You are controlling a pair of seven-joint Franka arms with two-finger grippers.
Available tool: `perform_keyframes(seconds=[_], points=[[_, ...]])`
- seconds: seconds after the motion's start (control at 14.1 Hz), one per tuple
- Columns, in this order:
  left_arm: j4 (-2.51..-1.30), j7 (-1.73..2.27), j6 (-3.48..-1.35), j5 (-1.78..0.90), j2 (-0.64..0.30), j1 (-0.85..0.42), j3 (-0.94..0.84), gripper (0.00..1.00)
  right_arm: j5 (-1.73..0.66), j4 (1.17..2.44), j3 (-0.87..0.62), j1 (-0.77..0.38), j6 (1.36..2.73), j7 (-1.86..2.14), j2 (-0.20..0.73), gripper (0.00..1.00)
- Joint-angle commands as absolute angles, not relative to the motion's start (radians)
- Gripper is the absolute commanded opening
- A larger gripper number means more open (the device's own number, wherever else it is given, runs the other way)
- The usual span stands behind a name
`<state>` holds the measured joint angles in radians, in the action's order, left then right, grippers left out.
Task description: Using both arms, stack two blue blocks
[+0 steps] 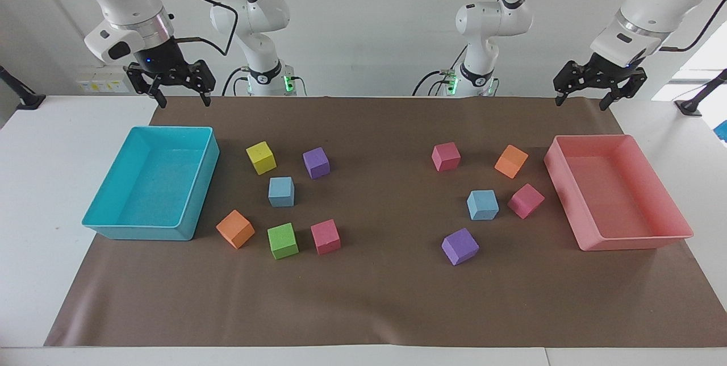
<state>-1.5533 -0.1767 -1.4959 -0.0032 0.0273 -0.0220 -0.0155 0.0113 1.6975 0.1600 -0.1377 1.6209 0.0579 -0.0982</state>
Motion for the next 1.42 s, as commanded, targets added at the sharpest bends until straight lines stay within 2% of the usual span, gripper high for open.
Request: perform_keyframes(seconds=[0.0, 0.64, 0.92, 1.06, 1.35], points=[[-1.575, -0.235, -1.503, -0.002, 0.051, 0.001, -0.014, 1.00, -0.011, 1.724, 0.153, -0.133, 1.643, 0.032, -0.115, 1.00], [-1.578, -0.236, -1.499, 0.000, 0.051, 0.000, -0.017, 1.00, -0.015, 1.756, 0.152, -0.149, 1.660, 0.031, -0.110, 1.00], [-1.578, -0.235, -1.499, -0.002, 0.052, 0.000, -0.017, 1.00, -0.017, 1.769, 0.152, -0.247, 1.773, -0.049, 0.007, 1.00], [-1.580, -0.235, -1.499, -0.002, 0.052, 0.002, -0.017, 1.00, -0.018, 1.781, 0.152, -0.285, 1.876, -0.072, 0.084, 1.00], [-1.580, -0.235, -1.499, -0.002, 0.052, 0.000, -0.017, 1.00, -0.026, 1.847, 0.150, -0.299, 2.031, -0.072, 0.172, 1.00]])
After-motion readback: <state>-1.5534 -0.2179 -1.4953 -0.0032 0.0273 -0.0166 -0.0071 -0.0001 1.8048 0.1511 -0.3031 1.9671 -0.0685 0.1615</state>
